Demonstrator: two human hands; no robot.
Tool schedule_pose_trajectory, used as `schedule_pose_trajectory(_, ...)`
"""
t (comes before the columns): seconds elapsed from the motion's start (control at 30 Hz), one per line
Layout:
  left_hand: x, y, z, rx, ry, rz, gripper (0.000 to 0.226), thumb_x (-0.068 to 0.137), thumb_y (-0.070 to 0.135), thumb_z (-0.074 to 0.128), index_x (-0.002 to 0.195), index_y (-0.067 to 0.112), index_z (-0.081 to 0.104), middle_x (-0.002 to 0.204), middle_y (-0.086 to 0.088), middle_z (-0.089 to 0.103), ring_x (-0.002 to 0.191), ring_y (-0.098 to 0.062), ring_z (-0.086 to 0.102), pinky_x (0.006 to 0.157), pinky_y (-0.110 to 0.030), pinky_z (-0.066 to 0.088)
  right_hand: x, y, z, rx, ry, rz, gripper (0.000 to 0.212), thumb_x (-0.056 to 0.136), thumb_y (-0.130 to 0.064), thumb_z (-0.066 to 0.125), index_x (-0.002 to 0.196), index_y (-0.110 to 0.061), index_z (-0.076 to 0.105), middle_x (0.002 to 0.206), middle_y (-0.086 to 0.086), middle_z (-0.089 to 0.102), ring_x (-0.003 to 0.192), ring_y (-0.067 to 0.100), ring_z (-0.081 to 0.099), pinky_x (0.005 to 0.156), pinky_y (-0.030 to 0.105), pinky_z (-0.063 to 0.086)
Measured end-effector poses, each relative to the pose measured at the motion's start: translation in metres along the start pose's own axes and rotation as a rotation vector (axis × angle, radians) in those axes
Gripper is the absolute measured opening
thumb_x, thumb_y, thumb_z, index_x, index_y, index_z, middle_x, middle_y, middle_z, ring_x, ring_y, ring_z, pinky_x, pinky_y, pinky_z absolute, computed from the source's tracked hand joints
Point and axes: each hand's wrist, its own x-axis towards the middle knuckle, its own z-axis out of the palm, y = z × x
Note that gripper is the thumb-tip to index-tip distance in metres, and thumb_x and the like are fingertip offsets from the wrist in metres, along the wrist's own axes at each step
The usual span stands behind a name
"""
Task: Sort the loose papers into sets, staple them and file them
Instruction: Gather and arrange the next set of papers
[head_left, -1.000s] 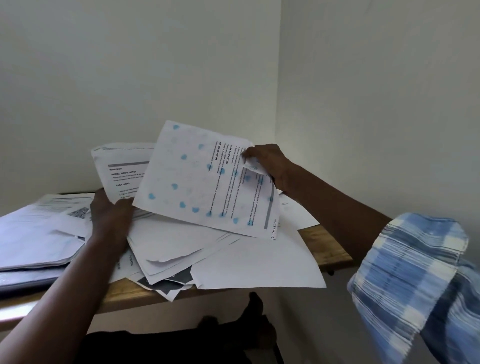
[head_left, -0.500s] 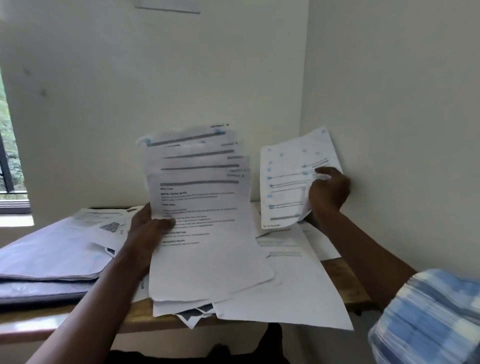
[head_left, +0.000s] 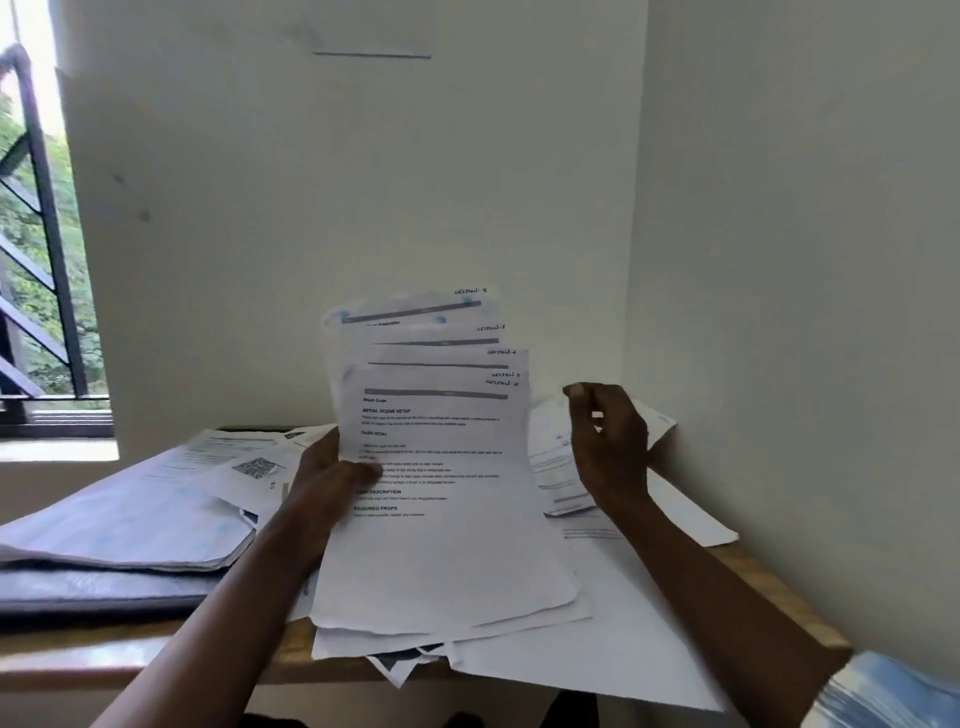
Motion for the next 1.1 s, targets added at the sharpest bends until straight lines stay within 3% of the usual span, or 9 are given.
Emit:
schedule_pose_trajectory(0.27,-0.009,0.005,0.004,0.036,-0.037,-0.017,0.048,0.08,-0.023,0.057,0.121,0.001,0.068,0.101,-0.012,0.079,0.086,-0.03,0.076,0.064,-0.029,0.057,-0.016,-0.002,0.01,0.04,-0.246,-0.084,0.016,0.089,-0.037,0.072,0.099,-0.025,0.068,0.087,-0.011,0.071,0.088,0.009,0.068,0.071,0.038,0.056)
schedule_pose_trajectory(0.43,-0.009,0.005,0.004,0.07,-0.056,-0.03,0.048,0.08,-0.024,0.059,0.119,0.002,0.068,0.092,-0.004,0.08,0.074,-0.019,0.076,0.059,-0.025,0.057,-0.02,-0.006,0.007,0.072,-0.294,-0.133,0.021,0.088,-0.04,0.076,0.087,-0.02,0.071,0.084,-0.009,0.069,0.08,0.01,0.066,0.063,0.031,0.051)
schedule_pose_trajectory(0.53,-0.007,0.003,0.003,0.057,-0.06,-0.034,0.05,0.079,-0.023,0.059,0.123,0.001,0.068,0.102,-0.012,0.079,0.082,-0.027,0.076,0.067,-0.031,0.057,-0.022,-0.017,0.005,0.34,-0.415,0.072,0.048,0.098,-0.047,0.057,0.079,-0.007,0.076,0.084,0.004,0.076,0.089,0.018,0.072,0.06,0.032,0.052)
schedule_pose_trajectory(0.6,-0.006,0.002,0.002,0.056,-0.059,-0.036,0.05,0.08,-0.023,0.058,0.123,0.001,0.067,0.104,-0.014,0.079,0.086,-0.031,0.075,0.068,-0.032,0.057,-0.022,-0.022,0.007,0.466,-0.425,0.244,0.043,0.108,-0.036,0.051,0.09,-0.004,0.074,0.081,0.013,0.075,0.072,0.026,0.071,0.058,0.035,0.052)
schedule_pose_trajectory(0.67,-0.007,0.002,0.003,0.069,-0.059,-0.031,0.048,0.081,-0.023,0.058,0.121,0.001,0.068,0.103,-0.013,0.079,0.089,-0.033,0.075,0.068,-0.031,0.057,-0.021,-0.021,0.007,0.406,-0.387,0.249,0.012,0.104,-0.021,0.06,0.114,-0.017,0.064,0.078,0.01,0.073,0.06,0.026,0.068,0.055,0.034,0.051)
schedule_pose_trajectory(0.73,-0.008,0.003,0.003,0.073,-0.064,-0.032,0.047,0.081,-0.023,0.058,0.12,0.002,0.068,0.104,-0.012,0.079,0.086,-0.028,0.075,0.067,-0.03,0.057,-0.021,-0.013,0.007,0.258,-0.387,0.153,0.047,0.096,-0.018,0.07,0.136,-0.033,0.051,0.077,0.001,0.073,0.064,0.023,0.072,0.058,0.034,0.055)
schedule_pose_trajectory(0.8,-0.008,0.004,0.004,0.071,-0.066,-0.037,0.047,0.081,-0.023,0.057,0.119,0.002,0.068,0.099,-0.009,0.079,0.079,-0.023,0.076,0.063,-0.027,0.058,-0.022,-0.009,0.006,0.07,-0.38,0.053,0.061,0.091,-0.027,0.074,0.142,-0.042,0.044,0.075,-0.008,0.072,0.069,0.018,0.072,0.067,0.036,0.057)
schedule_pose_trajectory(0.93,-0.01,0.005,0.005,0.052,-0.063,-0.043,0.048,0.08,-0.024,0.057,0.121,-0.001,0.067,0.097,-0.01,0.079,0.072,-0.019,0.076,0.056,-0.025,0.058,-0.024,-0.012,0.006,-0.236,-0.226,-0.144,0.035,0.093,-0.038,0.071,0.126,-0.031,0.062,0.076,-0.016,0.067,0.072,0.014,0.068,0.068,0.035,0.053)
schedule_pose_trajectory(1.1,-0.012,0.008,0.005,0.034,-0.055,-0.046,0.047,0.081,-0.024,0.056,0.121,0.0,0.067,0.086,-0.003,0.08,0.069,-0.017,0.076,0.053,-0.024,0.058,-0.025,-0.016,0.003,-0.282,-0.039,-0.324,0.012,0.093,-0.038,0.072,0.099,-0.028,0.075,0.094,-0.011,0.058,0.068,0.009,0.061,0.057,0.029,0.046)
